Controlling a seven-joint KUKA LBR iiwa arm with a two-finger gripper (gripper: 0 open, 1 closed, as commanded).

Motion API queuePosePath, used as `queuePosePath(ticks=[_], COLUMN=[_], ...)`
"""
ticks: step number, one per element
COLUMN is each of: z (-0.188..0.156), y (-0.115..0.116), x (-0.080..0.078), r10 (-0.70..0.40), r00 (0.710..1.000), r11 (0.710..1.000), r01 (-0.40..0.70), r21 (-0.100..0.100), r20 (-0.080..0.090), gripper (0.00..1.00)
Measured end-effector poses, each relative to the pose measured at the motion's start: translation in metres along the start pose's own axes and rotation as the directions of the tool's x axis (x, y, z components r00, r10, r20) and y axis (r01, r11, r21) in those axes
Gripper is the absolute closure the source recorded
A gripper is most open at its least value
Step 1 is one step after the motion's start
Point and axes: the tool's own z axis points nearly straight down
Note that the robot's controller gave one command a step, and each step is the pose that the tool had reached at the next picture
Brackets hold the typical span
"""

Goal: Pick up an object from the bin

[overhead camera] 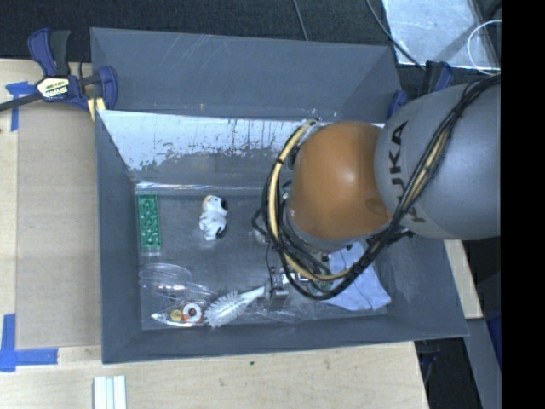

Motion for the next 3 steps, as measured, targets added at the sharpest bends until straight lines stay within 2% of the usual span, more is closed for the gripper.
queuePosePath(ticks=[1,2,3], z=[-0.004,0.087,0.040], y=[0.000,0.061,0.077], x=[-0.002,-0.002,-0.002], r10=[0.004,-0.420,-0.297], r00=[1.000,0.908,0.955], r11=[1.000,0.908,0.955], r01=[-0.004,0.420,0.297], r21=[-0.001,0.001,0.002], r20=[0.008,0.008,0.015], gripper=[0.00,0.00,0.00])
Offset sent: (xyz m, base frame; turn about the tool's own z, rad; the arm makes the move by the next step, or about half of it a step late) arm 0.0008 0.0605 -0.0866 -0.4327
